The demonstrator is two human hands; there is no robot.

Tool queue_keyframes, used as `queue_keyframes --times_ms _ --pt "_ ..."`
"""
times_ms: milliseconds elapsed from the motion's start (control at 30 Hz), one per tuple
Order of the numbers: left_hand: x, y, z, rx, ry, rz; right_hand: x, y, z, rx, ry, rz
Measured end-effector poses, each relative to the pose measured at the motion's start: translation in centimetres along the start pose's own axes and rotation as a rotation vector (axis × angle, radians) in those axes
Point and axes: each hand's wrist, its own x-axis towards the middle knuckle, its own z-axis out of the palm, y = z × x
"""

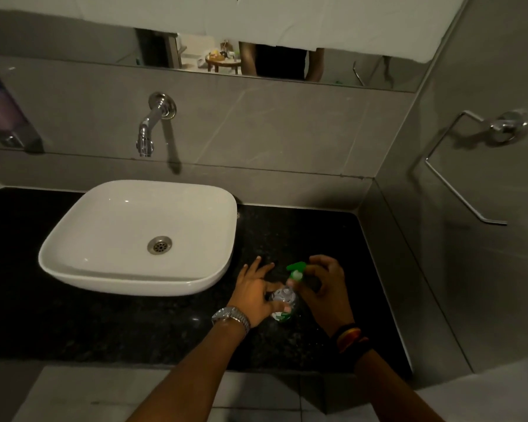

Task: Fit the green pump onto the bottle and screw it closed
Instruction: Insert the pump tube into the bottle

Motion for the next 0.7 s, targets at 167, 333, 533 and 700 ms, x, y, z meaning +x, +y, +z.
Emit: queue_keyframes --times_ms 167,333,533,700 --pt "-0.1 -0.5 0.5 0.030 0.028 0.003 -0.5 0.6 2.2 -0.157 -0.056 0.064" --pt "-0.1 -0.7 0.9 0.022 0.047 0.003 -0.5 0.7 2.9 -0.227 -0.119 0.105" --pt "0.0 -0.8 1.1 0.056 0.035 0.013 -0.6 -0.1 2.9 -0.372 -0.001 0.050" --pt "0.0 -1.0 1.1 0.079 0.033 0.008 -0.9 -0.8 2.9 -0.307 -0.014 0.151"
